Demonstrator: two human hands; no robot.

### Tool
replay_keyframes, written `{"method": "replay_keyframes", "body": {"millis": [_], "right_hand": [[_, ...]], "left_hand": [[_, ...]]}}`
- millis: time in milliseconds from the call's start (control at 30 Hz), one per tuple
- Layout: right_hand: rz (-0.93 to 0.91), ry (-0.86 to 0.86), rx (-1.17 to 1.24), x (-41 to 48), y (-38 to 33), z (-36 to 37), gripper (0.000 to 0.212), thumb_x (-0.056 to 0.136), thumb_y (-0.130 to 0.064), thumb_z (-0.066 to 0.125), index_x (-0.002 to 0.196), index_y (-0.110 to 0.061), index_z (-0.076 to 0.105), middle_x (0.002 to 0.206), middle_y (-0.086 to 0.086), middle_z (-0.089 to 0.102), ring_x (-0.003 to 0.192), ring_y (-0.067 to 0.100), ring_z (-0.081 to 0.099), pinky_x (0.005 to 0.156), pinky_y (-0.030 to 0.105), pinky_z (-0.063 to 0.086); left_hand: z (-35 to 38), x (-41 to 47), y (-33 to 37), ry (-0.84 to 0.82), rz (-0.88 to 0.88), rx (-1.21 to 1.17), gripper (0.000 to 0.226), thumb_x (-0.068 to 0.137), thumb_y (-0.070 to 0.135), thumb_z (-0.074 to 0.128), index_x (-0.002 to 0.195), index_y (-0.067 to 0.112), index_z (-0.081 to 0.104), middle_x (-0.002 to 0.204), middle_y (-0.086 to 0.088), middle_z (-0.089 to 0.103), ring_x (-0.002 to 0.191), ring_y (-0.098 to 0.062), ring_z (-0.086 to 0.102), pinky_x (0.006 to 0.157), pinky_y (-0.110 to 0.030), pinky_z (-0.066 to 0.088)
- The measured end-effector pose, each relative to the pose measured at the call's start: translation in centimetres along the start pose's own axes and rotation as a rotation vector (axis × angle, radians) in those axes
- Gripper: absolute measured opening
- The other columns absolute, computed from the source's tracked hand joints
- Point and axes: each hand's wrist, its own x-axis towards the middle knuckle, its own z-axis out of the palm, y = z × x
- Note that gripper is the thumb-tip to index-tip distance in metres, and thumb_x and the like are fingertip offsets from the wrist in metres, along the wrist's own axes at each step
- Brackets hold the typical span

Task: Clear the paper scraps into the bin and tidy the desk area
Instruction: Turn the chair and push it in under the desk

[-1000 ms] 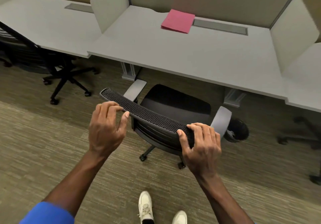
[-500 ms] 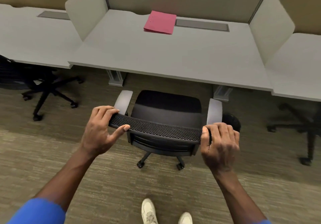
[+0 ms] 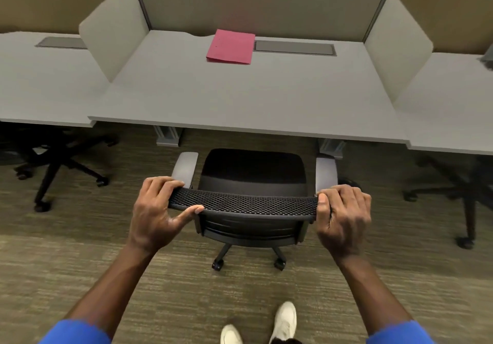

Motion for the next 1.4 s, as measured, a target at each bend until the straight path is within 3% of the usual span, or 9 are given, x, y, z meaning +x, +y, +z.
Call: {"method": "replay_keyframes", "body": {"millis": [200, 567, 933, 1400], "right_hand": [[-0.005, 0.01, 0.043, 3.0, 1.3, 2.2, 0.037, 0.107, -0.04, 0.043, 0.086, -0.02, 0.066, 0.089, 0.002, 0.062, 0.085, 0.023, 0.056, 0.08, 0.044, 0.04], [-0.001, -0.032, 0.11, 9.6, 5.2, 7.6, 0.042, 0.107, -0.048, 0.046, 0.087, -0.018, 0.069, 0.09, 0.003, 0.066, 0.087, 0.025, 0.059, 0.081, 0.043, 0.042], [-0.004, -0.071, 0.101, 15.0, 6.8, 11.9, 0.042, 0.107, -0.049, 0.046, 0.092, -0.018, 0.071, 0.091, 0.004, 0.067, 0.088, 0.025, 0.06, 0.08, 0.042, 0.042], [0.02, -0.064, 0.032, 18.6, 6.3, 15.7, 0.048, 0.108, -0.049, 0.041, 0.091, -0.015, 0.071, 0.091, 0.007, 0.068, 0.087, 0.025, 0.06, 0.079, 0.04, 0.041]], "left_hand": [[1.9, 3.1, -0.6, 0.011, 0.011, 0.046, 0.083, 0.091, 0.083, 0.052, 0.113, 0.006, 0.073, 0.114, -0.013, 0.069, 0.107, -0.031, 0.062, 0.088, -0.048, 0.054], [5.9, 10.4, -0.2, -0.012, -0.034, 0.064, 0.088, 0.091, 0.083, 0.048, 0.115, 0.003, 0.073, 0.117, -0.016, 0.068, 0.11, -0.035, 0.062, 0.09, -0.05, 0.055], [8.9, 16.9, -1.7, -0.035, -0.102, 0.039, 0.084, 0.092, 0.083, 0.046, 0.123, 0.008, 0.069, 0.124, -0.011, 0.062, 0.118, -0.031, 0.057, 0.098, -0.045, 0.053], [10.9, 22.2, -4.5, -0.045, -0.088, -0.009, 0.081, 0.09, 0.084, 0.048, 0.122, 0.012, 0.067, 0.122, -0.008, 0.061, 0.115, -0.028, 0.058, 0.092, -0.042, 0.056]]}}
